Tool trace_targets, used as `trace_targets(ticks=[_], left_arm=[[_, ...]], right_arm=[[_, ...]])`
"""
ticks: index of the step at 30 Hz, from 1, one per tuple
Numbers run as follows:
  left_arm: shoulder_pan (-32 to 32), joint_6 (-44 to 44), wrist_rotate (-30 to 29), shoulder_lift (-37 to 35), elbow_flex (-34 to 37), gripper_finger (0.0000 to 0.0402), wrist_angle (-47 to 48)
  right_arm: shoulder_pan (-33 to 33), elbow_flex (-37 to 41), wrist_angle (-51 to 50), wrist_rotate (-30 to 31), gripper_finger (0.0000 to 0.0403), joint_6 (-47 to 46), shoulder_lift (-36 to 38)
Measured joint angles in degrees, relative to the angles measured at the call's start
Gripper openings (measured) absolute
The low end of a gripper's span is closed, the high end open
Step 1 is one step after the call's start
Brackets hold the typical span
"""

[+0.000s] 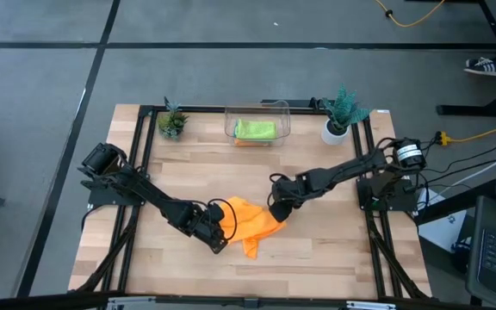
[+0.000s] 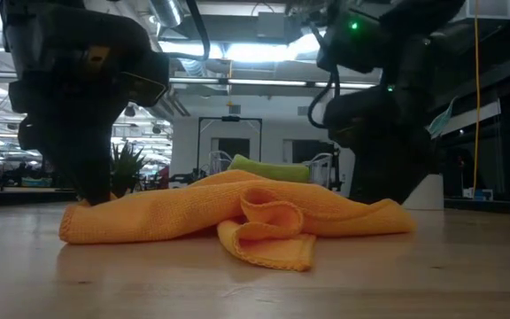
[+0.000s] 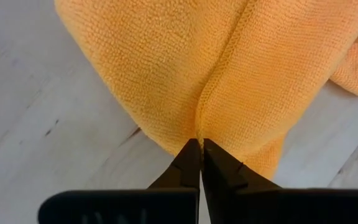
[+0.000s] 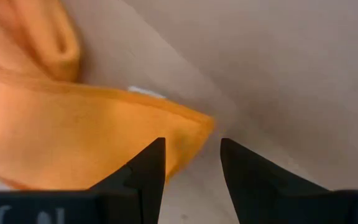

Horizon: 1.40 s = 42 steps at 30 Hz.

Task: Fold microfiber towels
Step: Fold the orange towel

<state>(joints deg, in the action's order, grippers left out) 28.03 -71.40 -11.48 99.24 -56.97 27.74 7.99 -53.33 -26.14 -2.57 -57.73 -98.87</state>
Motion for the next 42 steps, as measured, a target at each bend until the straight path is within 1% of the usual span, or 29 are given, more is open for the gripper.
trace_targets(ticks=[5,9,11,14,16,18,19,21,23,28,33,36,39,42], left_arm=[[-0.2,0.0,0.0,0.0,0.0,0.0,0.0],[-0.5,0.2,0.0,0.0,0.0,0.0,0.0],[-0.7,1.0,0.0,0.0,0.0,0.0,0.0],[-1.1,1.1,0.0,0.0,0.0,0.0,-0.1],[-1.2,1.1,-0.2,0.0,0.0,0.0,0.0],[-1.2,1.1,-0.9,0.0,0.0,0.0,0.0],[-1.2,1.3,-1.0,0.0,0.0,0.0,0.0],[-1.2,1.5,-0.7,-0.2,-0.1,0.0,0.3],[-1.0,1.6,1.0,-1.0,-0.8,0.0,1.5],[-0.9,4.5,2.1,-5.1,-4.6,0.0,8.3],[-1.0,6.1,0.8,-9.7,-11.6,0.0,21.8],[-0.4,8.7,-0.9,-12.3,-17.7,0.0,32.0],[-0.3,9.1,-2.1,-14.2,-24.8,0.0,46.1],[0.4,8.6,-4.2,-15.7,-32.8,0.0,52.5]], right_arm=[[0.0,1.3,3.1,-0.7,0.0157,-0.5,0.0],[0.0,1.3,4.5,0.4,0.0156,-0.1,-0.2],[0.0,1.3,5.8,1.3,0.0149,-0.1,-0.5],[0.0,1.3,5.4,1.4,0.0117,0.4,-0.8],[0.3,1.3,4.8,1.8,0.0077,1.2,-0.9],[0.6,1.3,4.3,2.7,0.0028,2.8,-0.9],[0.8,1.2,4.3,3.2,0.0015,4.0,-1.0],[1.1,0.3,2.6,4.4,0.001,4.4,-0.8],[1.2,-1.7,-0.1,5.6,0.0006,6.2,0.0],[1.3,-9.9,-9.2,11.2,0.0004,12.0,2.9],[2.2,-22.8,-19.5,19.3,0.0002,19.6,5.5],[3.4,-31.9,-25.7,25.0,0.0002,24.5,6.7],[4.5,-41.7,-31.4,29.6,0.0002,28.6,7.4],[6.1,-51.4,-35.3,34.4,0.0001,31.5,7.6]])
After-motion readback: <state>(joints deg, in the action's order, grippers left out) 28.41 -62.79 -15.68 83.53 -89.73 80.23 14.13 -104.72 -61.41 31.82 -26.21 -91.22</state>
